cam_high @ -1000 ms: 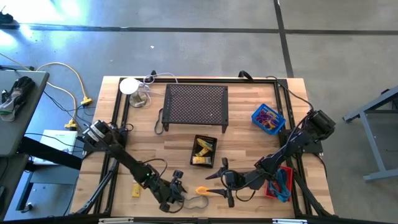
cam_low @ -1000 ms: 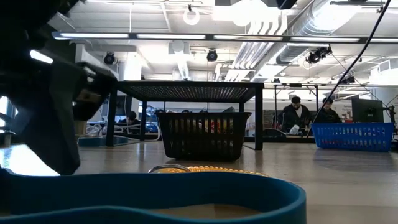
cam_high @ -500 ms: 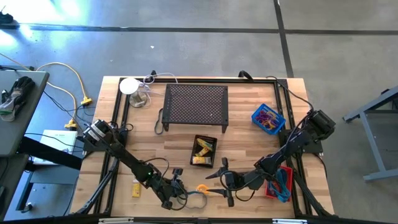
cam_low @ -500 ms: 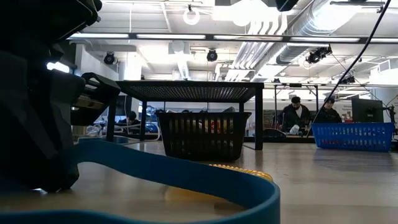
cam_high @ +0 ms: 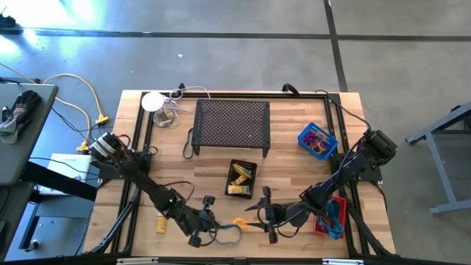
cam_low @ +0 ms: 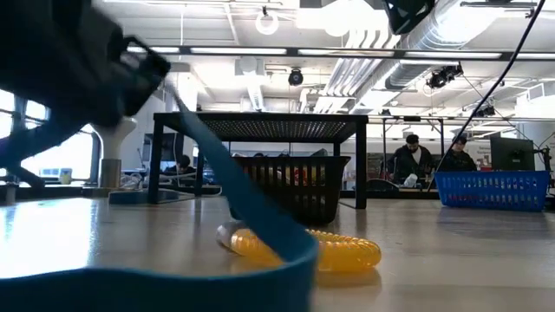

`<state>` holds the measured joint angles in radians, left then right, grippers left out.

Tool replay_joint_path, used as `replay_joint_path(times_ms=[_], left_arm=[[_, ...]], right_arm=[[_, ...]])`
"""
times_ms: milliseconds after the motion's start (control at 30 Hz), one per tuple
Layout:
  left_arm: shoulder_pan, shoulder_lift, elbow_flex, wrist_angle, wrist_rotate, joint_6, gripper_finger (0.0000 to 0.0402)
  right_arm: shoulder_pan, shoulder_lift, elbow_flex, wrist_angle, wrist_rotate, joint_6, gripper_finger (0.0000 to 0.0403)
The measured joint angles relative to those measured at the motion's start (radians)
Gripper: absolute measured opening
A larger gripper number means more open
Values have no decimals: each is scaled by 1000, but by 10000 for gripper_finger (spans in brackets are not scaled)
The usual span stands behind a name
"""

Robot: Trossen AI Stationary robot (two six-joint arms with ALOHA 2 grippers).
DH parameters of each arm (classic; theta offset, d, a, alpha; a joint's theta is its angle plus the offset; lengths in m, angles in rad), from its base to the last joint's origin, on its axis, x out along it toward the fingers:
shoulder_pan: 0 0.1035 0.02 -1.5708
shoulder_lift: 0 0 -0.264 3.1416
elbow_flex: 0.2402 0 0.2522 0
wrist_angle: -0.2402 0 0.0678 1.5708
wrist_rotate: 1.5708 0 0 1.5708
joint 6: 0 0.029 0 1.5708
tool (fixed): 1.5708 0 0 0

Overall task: Pick & Place Office Desk Supplies
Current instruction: Put the blue rubber band into the orange bin

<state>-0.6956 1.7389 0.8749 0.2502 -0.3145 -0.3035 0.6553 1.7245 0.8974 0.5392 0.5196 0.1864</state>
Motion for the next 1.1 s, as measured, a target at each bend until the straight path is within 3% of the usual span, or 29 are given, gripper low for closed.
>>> replay_joint_path(times_ms=[133,367,733,933,1100], left_arm=[[18,-46,0,54,-1,25,1],[58,-63,0,200,2,60,1],[99,-63,1,374,4,61,1],[114,-63,2,413,6,62,1],[117,-63,2,419,10,61,1]], right_arm=[[-45,0,0,3,-16,0,200],[-110,0,0,52,-263,10,199],[-172,0,0,63,-282,17,188],[-211,0,0,64,-453,70,187],[-218,1,0,61,-501,79,187]])
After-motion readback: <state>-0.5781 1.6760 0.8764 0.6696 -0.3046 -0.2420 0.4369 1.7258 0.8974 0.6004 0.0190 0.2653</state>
